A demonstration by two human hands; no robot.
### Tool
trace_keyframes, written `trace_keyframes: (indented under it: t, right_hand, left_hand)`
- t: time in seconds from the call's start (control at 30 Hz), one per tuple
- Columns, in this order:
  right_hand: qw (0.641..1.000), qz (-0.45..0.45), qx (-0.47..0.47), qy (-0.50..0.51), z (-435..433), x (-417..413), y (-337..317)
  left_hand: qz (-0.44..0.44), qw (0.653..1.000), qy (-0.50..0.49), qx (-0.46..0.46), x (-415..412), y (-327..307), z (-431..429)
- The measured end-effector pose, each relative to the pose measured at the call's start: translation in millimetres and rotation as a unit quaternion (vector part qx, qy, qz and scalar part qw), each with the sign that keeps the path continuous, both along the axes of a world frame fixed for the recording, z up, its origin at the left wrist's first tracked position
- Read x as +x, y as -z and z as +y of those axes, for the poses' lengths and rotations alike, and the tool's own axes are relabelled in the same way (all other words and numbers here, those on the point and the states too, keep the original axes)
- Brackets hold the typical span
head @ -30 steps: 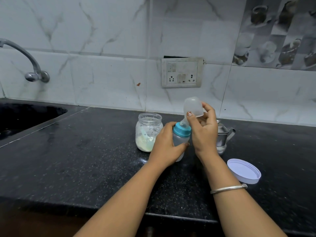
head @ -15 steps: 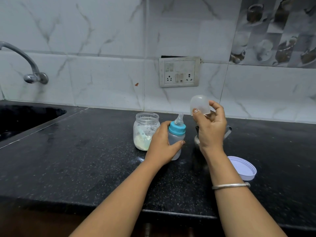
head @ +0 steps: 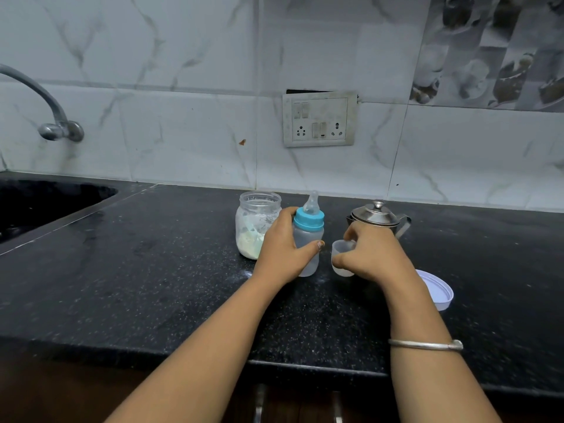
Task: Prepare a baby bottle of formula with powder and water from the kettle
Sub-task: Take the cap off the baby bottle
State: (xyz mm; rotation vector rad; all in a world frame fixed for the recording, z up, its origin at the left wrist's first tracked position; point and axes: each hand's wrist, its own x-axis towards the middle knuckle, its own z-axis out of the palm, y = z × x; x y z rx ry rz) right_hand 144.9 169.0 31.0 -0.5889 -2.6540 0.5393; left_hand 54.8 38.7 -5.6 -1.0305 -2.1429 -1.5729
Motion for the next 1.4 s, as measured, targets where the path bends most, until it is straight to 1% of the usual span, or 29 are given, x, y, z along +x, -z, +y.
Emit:
trace_keyframes:
  t: [0.07, 0.17, 0.27, 0.37, 0.43, 0.53, 0.6, 0.7, 0.77, 0.97, 1.23, 1.4]
  right_hand:
    - [1.0, -0.019, 0.001, 0.003, -0.3, -0.3, 0.3]
    - [1.0, -0.017, 0.006, 0.006, -0.4, 0.5, 1.4]
    - [0.999, -0.017, 0.031, 0.011, -1.0, 1.4, 2.3]
    - [0.995, 0.021, 0.086, 0.036, -4.8, 2.2, 0.5]
    - [0.989, 0.08, 0.112, 0.045, -8.8, 2.0, -1.9]
    - [0.973, 0.214, 0.078, 0.029, -17.2, -6.6, -2.7]
    - [0.967, 0.25, 0.041, 0.005, -25.4, -18.2, -0.2]
    - [0.971, 0.239, 0.012, -0.018, -35.9, -34.1, 5.6]
    - [0.968, 0.248, -0.01, -0.022, -38.0, -39.1, 7.3]
    - [0.96, 0.263, -0.09, -0.017, -36.3, -42.7, 9.2]
    - [0.959, 0.265, -0.09, -0.036, -35.9, -42.8, 7.8]
    - [0.956, 0.267, -0.108, -0.049, -34.1, -43.8, 7.7]
  left_hand:
    - [-0.002, 1.0, -0.001, -0.003, 0.7, -0.1, -0.1]
    - [-0.009, 1.0, -0.003, -0.004, 0.6, 0.2, -0.4]
    - [-0.014, 1.0, -0.003, -0.007, 1.4, 0.2, -0.7]
    - [-0.013, 1.0, 0.003, -0.008, 2.0, 0.5, -0.8]
    - [-0.017, 1.0, 0.006, -0.007, 2.0, 0.4, -0.8]
    - [-0.026, 1.0, 0.005, -0.007, 1.7, 0.5, -0.3]
    - [-0.042, 0.999, 0.006, 0.002, 3.6, -0.9, -0.4]
    - [-0.062, 0.998, 0.02, 0.013, 5.7, -2.5, -0.5]
    - [-0.077, 0.997, 0.023, 0.01, 6.3, -3.0, -1.1]
    - [-0.094, 0.996, 0.001, -0.005, 6.3, -3.9, -3.0]
    - [-0.109, 0.994, -0.002, -0.005, 4.4, -4.7, -1.8]
    - [-0.116, 0.993, -0.001, -0.007, 4.6, -4.3, -2.3]
